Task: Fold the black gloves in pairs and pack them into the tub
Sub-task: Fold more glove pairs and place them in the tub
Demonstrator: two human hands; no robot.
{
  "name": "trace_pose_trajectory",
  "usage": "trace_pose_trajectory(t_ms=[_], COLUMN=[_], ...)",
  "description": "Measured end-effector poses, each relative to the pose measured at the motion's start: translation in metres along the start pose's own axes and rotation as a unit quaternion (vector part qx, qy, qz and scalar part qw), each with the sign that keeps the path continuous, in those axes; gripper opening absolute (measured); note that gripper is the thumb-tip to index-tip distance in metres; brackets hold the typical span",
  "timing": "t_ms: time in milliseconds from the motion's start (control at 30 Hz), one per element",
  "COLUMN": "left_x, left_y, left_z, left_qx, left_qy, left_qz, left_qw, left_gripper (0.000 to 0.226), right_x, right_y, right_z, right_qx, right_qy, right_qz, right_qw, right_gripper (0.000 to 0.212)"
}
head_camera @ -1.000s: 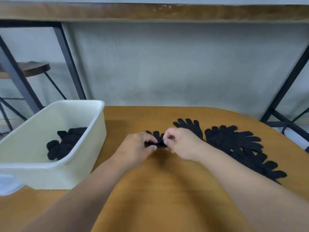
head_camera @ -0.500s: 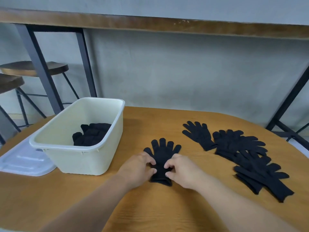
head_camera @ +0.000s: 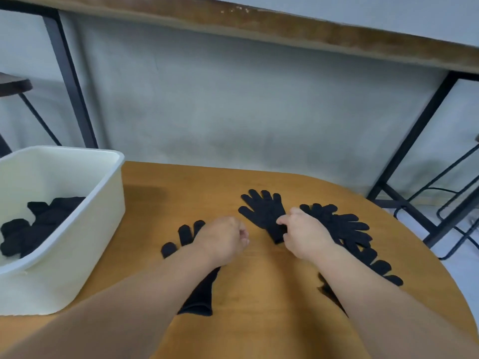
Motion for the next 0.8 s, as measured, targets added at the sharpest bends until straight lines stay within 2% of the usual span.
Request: trace_pose_trajectory(t_ms=[67,233,300,367,433,467,600,700,800], left_x=[-0.006,-0.011,-0.013,-0.015,-0.020,-0.022,-0.028,-0.030,-0.028], left_y=[-0.018,-0.045,-0.052,-0.056,-0.058,-0.058,-0.055,-0.048,-0.036], left_z=[-0.010,-0.018,-0.019,-0.020,-0.019,-0.018,0.001,0.028,0.059], left_qx=[0.009,-0.004,-0.006,0.000,0.012,0.016,-0.036,-0.060,-0.078], left_qy=[0.009,0.053,0.082,0.075,0.072,0.077,0.124,0.179,0.243], left_qz=[0.018,0.067,0.080,0.062,0.040,0.029,0.017,0.024,0.040], left_qw=[1.000,0.996,0.993,0.995,0.997,0.997,0.992,0.982,0.966], left_gripper=[0.016,0.015,0.028,0.055,0.068,0.065,0.025,0.021,0.021], right_x=[-0.012,-0.020,-0.024,-0.026,-0.024,-0.022,-0.008,0.003,0.019], right_y=[-0.010,-0.022,-0.024,-0.023,-0.019,-0.017,-0.011,-0.007,-0.004], right_z=[-0.002,-0.011,-0.011,-0.006,-0.001,0.003,0.021,0.041,0.064], right_qx=[0.014,-0.009,-0.027,-0.036,-0.022,-0.009,0.007,-0.001,-0.057], right_qy=[0.023,0.045,-0.021,-0.117,-0.197,-0.232,-0.356,-0.435,-0.385], right_qz=[0.010,0.064,0.055,0.025,-0.006,-0.019,-0.033,-0.013,0.016], right_qw=[1.000,0.997,0.998,0.992,0.980,0.973,0.934,0.901,0.921], right_gripper=[0.043,0.025,0.022,0.015,0.012,0.012,0.011,0.009,0.008])
Point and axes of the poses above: each hand's wrist, its own y-axis away from the middle knuckle, its own z-axis out of the back of the hand, x = y × z, the point moved 4 cm from there along -y, towards the middle knuckle, and after that the axes turned 1 degree about y, right-handed, at the moved point
